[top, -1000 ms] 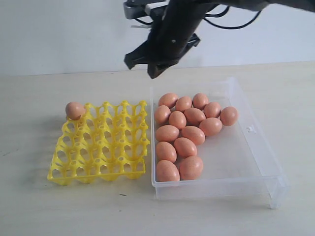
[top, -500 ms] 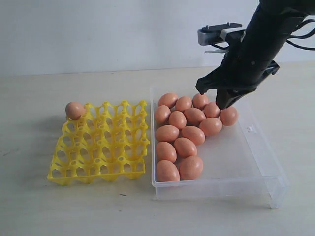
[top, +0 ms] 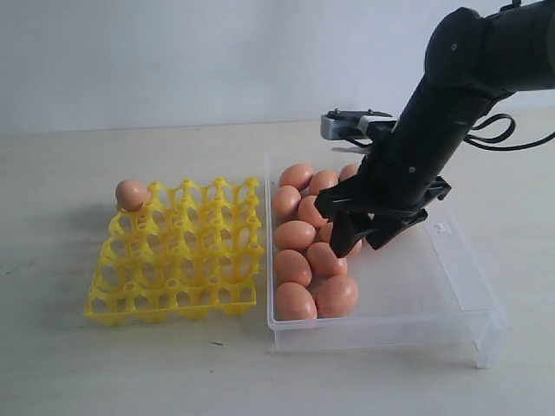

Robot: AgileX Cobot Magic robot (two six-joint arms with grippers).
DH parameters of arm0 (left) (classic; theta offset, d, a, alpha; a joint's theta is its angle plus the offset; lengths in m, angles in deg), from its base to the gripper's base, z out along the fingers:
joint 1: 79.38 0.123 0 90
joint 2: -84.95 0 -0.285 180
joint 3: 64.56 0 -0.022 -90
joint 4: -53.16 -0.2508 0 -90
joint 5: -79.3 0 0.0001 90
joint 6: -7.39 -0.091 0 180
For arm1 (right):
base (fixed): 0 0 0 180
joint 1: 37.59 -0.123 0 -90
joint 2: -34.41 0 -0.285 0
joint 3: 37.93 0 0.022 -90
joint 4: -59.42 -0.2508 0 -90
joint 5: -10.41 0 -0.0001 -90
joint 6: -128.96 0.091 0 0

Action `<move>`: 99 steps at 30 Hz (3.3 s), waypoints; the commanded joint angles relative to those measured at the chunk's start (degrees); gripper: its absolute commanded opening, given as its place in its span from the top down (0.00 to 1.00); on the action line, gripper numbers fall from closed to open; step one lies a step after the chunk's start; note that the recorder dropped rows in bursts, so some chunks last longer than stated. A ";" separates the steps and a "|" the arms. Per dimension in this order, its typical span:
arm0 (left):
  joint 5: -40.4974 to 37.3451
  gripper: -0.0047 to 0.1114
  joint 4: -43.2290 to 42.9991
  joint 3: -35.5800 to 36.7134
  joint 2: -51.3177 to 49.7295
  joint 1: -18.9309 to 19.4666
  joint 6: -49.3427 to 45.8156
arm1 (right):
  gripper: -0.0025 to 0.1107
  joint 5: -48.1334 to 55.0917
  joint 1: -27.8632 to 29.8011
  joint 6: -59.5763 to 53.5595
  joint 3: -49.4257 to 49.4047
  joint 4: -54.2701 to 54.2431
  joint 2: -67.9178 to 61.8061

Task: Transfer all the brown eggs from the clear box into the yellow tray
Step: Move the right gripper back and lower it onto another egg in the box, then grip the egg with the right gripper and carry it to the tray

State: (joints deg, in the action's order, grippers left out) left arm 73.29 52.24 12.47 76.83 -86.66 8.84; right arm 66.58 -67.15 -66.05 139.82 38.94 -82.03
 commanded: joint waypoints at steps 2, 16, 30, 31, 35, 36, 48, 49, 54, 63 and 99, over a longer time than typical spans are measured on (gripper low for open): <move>0.13 0.96 0.42 0.19 0.33 -0.15 0.21 | 0.50 -6.34 -3.18 0.49 -0.24 4.95 -1.40; 0.13 0.96 0.42 0.19 0.33 -0.15 0.21 | 0.39 -15.31 -5.09 5.07 -0.13 8.08 -6.56; 0.13 0.96 0.42 0.19 0.33 -0.15 0.21 | 0.52 -15.44 -5.09 4.67 -0.13 6.05 -8.32; 0.13 0.96 0.42 0.19 0.33 -0.15 0.21 | 0.52 -15.33 -5.09 4.67 -0.13 6.05 -8.46; 0.13 0.96 0.42 0.19 0.33 -0.15 0.21 | 0.58 -13.71 -5.09 4.67 -0.13 6.05 -9.94; 0.13 0.96 0.42 0.19 0.33 -0.15 0.21 | 0.64 -13.01 -5.09 4.67 -0.13 6.05 -10.51; 0.13 0.96 0.42 0.19 0.33 -0.15 0.21 | 0.98 -16.18 -5.09 7.16 -0.13 7.29 -3.55; 0.13 0.96 0.42 0.19 0.33 -0.15 0.21 | 0.98 -16.97 -5.09 8.13 -0.13 7.54 -2.68; 0.13 0.96 0.42 0.19 0.33 -0.15 0.21 | 0.98 -24.36 -5.09 13.68 -1.74 8.75 2.77; 0.13 0.96 0.42 0.19 0.33 -0.15 0.21 | 0.98 -48.52 -8.22 18.11 -11.81 8.83 12.36; 0.13 0.96 0.42 0.19 0.33 -0.15 0.21 | 0.98 -78.17 -23.73 3.27 12.59 -10.65 -16.53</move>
State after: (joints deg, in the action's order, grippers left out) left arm 73.29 52.24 12.47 76.83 -86.66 8.84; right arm -11.85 -90.75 -68.22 150.03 22.16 -96.27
